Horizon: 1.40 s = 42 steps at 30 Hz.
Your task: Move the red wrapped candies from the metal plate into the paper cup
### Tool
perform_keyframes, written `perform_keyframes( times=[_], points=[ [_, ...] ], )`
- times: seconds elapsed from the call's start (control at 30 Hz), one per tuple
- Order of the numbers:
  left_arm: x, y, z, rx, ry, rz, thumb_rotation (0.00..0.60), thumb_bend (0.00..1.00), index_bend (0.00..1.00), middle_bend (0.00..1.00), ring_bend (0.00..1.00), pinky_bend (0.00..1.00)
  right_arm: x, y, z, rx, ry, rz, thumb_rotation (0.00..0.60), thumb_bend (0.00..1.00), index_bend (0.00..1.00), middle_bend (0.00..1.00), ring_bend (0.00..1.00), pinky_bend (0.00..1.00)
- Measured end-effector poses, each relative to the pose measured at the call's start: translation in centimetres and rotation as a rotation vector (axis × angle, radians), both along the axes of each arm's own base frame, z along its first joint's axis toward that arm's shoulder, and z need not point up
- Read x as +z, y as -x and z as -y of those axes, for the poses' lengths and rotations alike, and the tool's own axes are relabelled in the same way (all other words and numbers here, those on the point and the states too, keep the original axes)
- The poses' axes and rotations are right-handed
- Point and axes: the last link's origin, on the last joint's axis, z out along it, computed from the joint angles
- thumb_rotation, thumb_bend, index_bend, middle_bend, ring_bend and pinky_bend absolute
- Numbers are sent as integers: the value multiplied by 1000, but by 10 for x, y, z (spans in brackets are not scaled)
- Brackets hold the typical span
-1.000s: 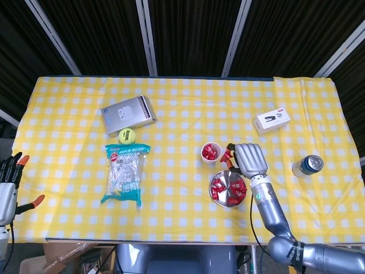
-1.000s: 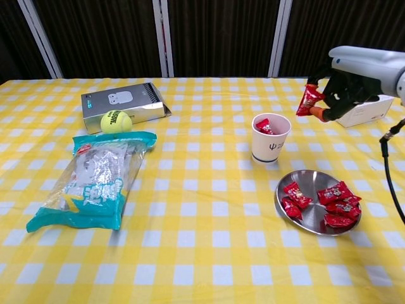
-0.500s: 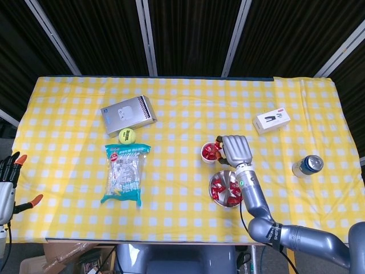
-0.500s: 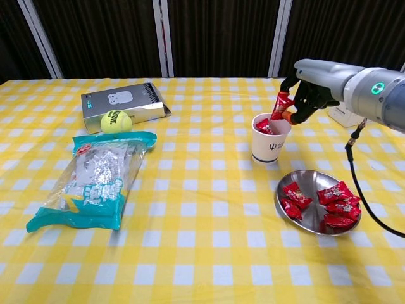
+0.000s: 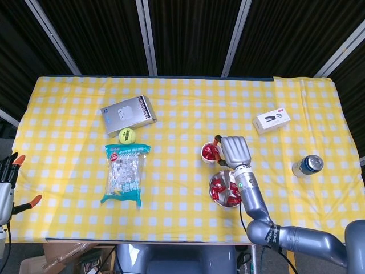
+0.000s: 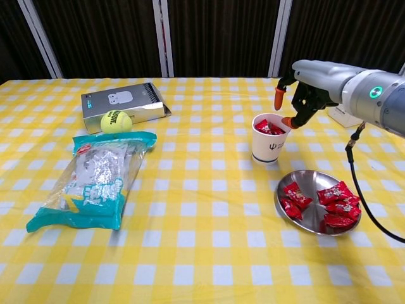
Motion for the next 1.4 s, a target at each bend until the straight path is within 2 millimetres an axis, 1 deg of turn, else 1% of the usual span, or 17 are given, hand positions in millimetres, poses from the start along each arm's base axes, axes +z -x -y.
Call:
perform_keyframes(
  times=[0.03, 0.07, 0.13, 0.2, 0.3, 0.37, 0.4, 0.53, 0.63, 0.73, 1.0, 1.2, 1.4],
  points=[
    [0, 0, 0, 0, 0, 1, 600, 76, 0, 0, 0, 0, 1, -1, -2, 4, 2, 1, 600, 417, 412, 839, 824, 893],
    [0, 0, 0, 0, 0, 1, 600, 76, 0, 0, 0, 0, 3, -1, -4, 9, 5, 3, 600, 416, 389, 809, 782, 856],
    [0, 0, 1, 2, 0, 4, 600, 76, 0, 0, 0, 0, 7, -3, -9, 20, 7, 7, 600, 406, 335, 720, 698, 767],
    [1, 1, 1, 2, 1, 6, 600, 76, 0, 0, 0, 0, 12, -3, -17, 32, 6, 8, 600, 393, 307, 675, 660, 735],
    [1, 0, 2, -2, -1, 7, 600, 76, 0, 0, 0, 0, 18, 0, -32, 42, -3, 5, 600, 368, 276, 655, 641, 723],
    [1, 0, 2, -2, -1, 10, 600, 76, 0, 0, 0, 0, 22, 4, -41, 42, -12, 2, 600, 351, 269, 654, 650, 728],
    [1, 0, 2, -3, -1, 10, 600, 76, 0, 0, 0, 0, 25, 7, -49, 39, -19, -1, 600, 342, 269, 657, 670, 740],
    [0, -1, 2, -7, 0, 11, 600, 76, 0, 0, 0, 0, 32, 23, -72, 17, -46, -29, 600, 317, 270, 721, 758, 802],
    [0, -1, 2, -12, 0, 9, 600, 77, 0, 0, 0, 0, 32, 36, -88, -3, -67, -55, 600, 306, 269, 744, 779, 816],
    [0, -1, 3, -18, -1, 8, 600, 76, 0, 0, 0, 0, 27, 46, -100, -23, -89, -73, 600, 298, 269, 754, 786, 821],
    [0, 0, 4, -22, 0, 8, 600, 76, 0, 0, 0, 0, 6, 63, -113, -85, -134, -98, 600, 294, 269, 754, 786, 821],
    [0, -1, 3, -22, 2, 10, 600, 76, 0, 0, 0, 0, -7, 69, -113, -115, -154, -113, 600, 294, 270, 753, 786, 821],
    [0, -1, 3, -16, 1, 12, 600, 77, 0, 0, 0, 0, -13, 72, -112, -137, -167, -116, 600, 280, 261, 754, 786, 821]
  ],
)
